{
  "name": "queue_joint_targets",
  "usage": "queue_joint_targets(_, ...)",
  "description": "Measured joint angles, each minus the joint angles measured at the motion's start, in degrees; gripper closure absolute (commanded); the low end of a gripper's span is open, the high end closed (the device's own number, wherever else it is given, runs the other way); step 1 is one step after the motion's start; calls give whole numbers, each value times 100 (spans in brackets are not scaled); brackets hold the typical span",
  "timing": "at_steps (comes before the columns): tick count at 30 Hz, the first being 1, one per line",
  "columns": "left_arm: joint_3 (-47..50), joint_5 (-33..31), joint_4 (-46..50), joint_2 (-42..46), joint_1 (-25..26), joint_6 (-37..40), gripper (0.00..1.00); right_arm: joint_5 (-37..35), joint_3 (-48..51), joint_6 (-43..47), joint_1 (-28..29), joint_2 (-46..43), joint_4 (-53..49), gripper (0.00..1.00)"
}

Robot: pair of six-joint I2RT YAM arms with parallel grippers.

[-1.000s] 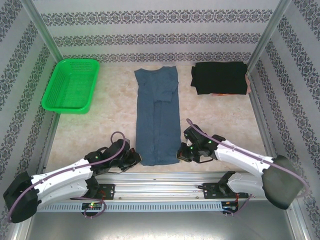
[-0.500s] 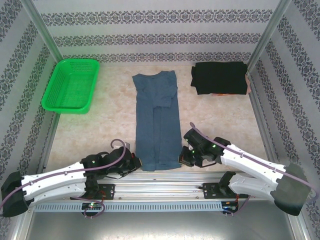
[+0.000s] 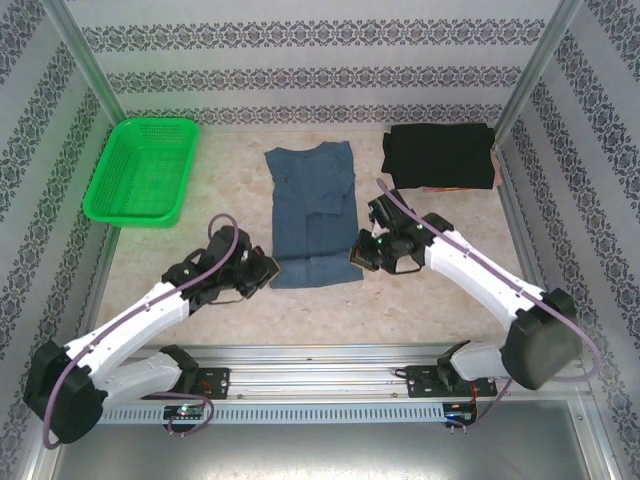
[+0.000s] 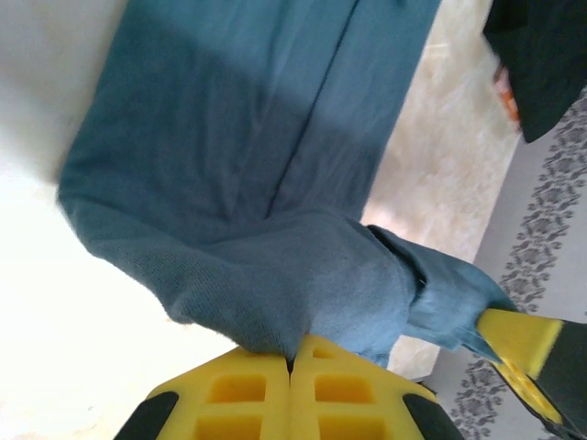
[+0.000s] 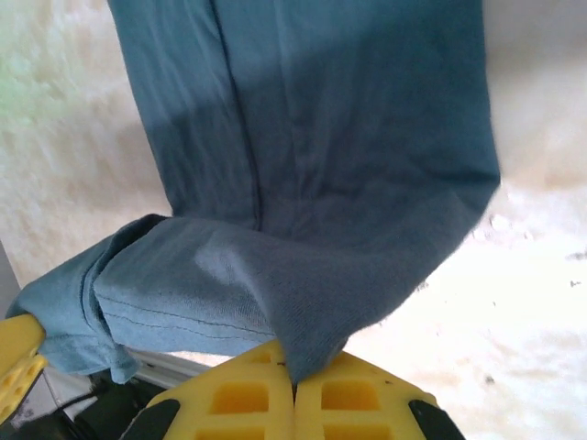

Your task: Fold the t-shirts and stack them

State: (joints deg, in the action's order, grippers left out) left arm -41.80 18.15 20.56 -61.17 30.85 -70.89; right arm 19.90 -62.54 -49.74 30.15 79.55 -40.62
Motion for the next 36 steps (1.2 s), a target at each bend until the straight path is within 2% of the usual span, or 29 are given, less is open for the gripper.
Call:
queue_joint_targets(4, -459, 498, -61, -520, -638, 402, 100, 116, -713, 363, -354, 697, -59, 100)
queue_joint_targets(9, -929, 986, -192, -1335, -1086, 796, 100, 251, -1403, 721, -649, 1464, -149, 100)
queue_joint_targets(19, -1939, 1508, -376, -2872, -1484, 1342, 100, 372, -2251, 1145, -1064, 2461, -317, 100)
queue_joint_targets(36, -2743, 1808, -619, -4240, -1821, 1692, 98, 468, -3888, 1545, -1335, 4024, -651, 100)
